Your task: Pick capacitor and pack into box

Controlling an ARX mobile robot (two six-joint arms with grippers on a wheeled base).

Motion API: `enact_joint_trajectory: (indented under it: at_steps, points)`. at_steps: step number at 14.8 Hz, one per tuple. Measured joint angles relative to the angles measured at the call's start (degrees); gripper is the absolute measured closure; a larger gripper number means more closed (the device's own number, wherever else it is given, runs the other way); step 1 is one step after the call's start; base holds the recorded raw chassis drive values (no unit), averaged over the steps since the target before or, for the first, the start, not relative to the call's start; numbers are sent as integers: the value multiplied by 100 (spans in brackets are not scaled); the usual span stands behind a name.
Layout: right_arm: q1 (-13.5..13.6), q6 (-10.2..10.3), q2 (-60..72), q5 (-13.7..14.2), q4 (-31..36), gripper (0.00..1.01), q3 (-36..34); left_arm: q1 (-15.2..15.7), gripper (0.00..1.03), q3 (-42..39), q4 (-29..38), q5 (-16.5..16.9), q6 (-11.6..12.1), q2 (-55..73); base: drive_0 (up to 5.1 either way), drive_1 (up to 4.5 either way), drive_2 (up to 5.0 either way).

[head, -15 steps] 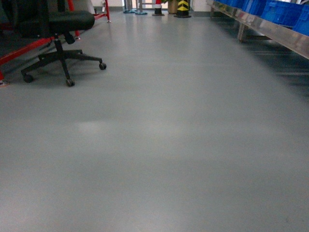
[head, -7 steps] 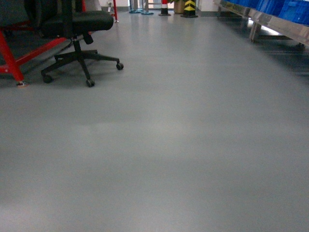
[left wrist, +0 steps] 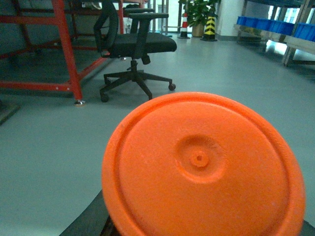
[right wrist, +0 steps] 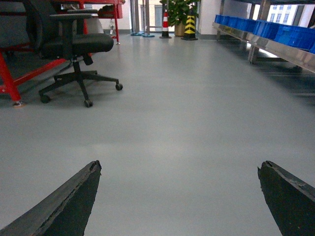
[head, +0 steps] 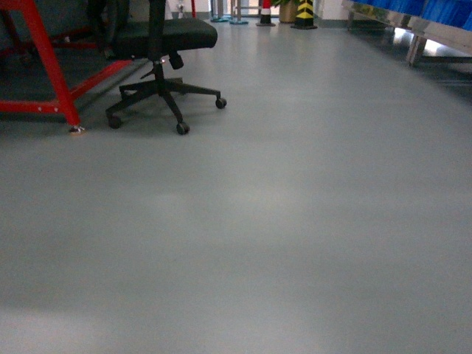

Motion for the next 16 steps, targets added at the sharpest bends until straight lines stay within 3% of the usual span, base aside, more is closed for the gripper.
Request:
enact_joint_trajectory:
  at_steps: [16]
  points:
    - [0, 0, 0, 2, 0, 3, 0, 0, 59, 0, 2, 2, 0, 0, -478, 352, 143]
